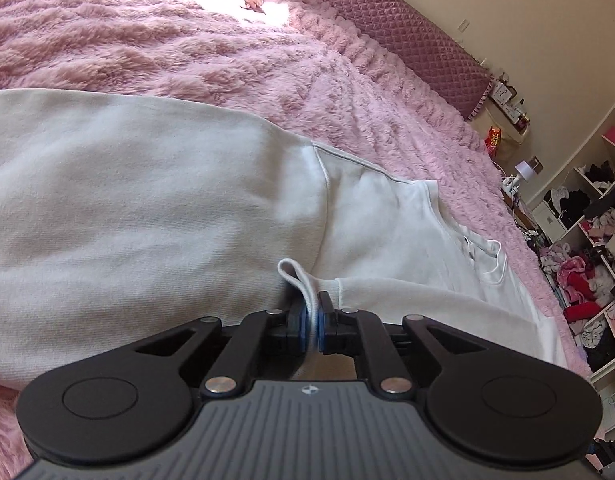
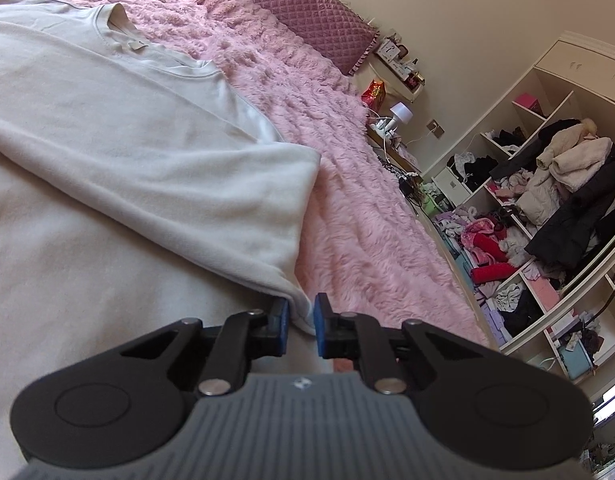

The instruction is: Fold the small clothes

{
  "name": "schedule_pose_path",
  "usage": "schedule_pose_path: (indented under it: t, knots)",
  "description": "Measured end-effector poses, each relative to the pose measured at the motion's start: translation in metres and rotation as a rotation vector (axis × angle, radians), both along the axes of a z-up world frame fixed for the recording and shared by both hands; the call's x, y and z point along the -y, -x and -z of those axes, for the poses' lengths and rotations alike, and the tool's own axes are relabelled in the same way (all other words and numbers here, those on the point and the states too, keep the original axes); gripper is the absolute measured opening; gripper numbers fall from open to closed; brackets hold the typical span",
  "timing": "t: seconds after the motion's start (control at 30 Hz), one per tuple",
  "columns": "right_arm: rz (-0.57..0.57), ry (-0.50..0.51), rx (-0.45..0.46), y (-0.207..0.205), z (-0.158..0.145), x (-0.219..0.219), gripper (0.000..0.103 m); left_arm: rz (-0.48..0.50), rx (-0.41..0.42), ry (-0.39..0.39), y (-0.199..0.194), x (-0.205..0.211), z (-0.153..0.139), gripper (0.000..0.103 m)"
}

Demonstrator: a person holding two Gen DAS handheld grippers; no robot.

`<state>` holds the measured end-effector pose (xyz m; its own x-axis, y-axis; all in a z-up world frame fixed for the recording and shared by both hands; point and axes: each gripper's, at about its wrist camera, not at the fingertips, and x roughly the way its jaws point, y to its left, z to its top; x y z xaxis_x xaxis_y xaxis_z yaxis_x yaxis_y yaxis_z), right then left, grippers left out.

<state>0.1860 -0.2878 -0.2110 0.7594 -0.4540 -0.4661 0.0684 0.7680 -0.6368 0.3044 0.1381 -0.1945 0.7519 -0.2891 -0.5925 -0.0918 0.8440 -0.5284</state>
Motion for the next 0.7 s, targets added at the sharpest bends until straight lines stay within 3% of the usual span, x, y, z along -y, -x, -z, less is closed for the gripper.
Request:
schedule_pose_path:
  t: [0.07, 0.13, 0.2, 0.27, 0.43, 0.57, 0.63, 0.7]
  knots:
    - [0.002, 0.016, -0.012, 0.0, 0.002, -0.002, 0.008, 0.003, -0.013, 0.02, 0.0, -0.002, -0.004, 0.012]
    - [0.005, 0.032, -0.01, 0.001, -0.001, -0.004, 0.02, -0.007, -0.032, 0.065, 0.0, -0.008, -0.013, 0.023]
    - [-0.005, 0.021, 0.028, 0.01, -0.015, -0.008, 0.027, -0.014, -0.033, 0.086, 0.006, -0.013, -0.025, 0.056]
    - [-0.029, 0.01, 0.05, 0.019, -0.028, -0.016, 0.027, -0.034, -0.001, 0.088, 0.02, -0.02, -0.04, 0.067]
    - [-0.196, -0.079, 0.111, 0.046, -0.071, -0.068, 0.031, -0.065, 0.064, 0.068, 0.067, -0.05, -0.072, 0.071]
    - [-0.355, -0.203, 0.143, 0.06, -0.096, -0.122, 0.035, -0.192, 0.074, 0.045, 0.114, -0.091, -0.084, 0.074]
    - [-0.468, -0.301, 0.132, 0.065, -0.104, -0.155, 0.035, -0.263, 0.073, 0.035, 0.135, -0.115, -0.085, 0.077]
    - [-0.533, -0.329, 0.11, 0.067, -0.105, -0.19, 0.035, -0.333, 0.065, 0.031, 0.153, -0.143, -0.084, 0.078]
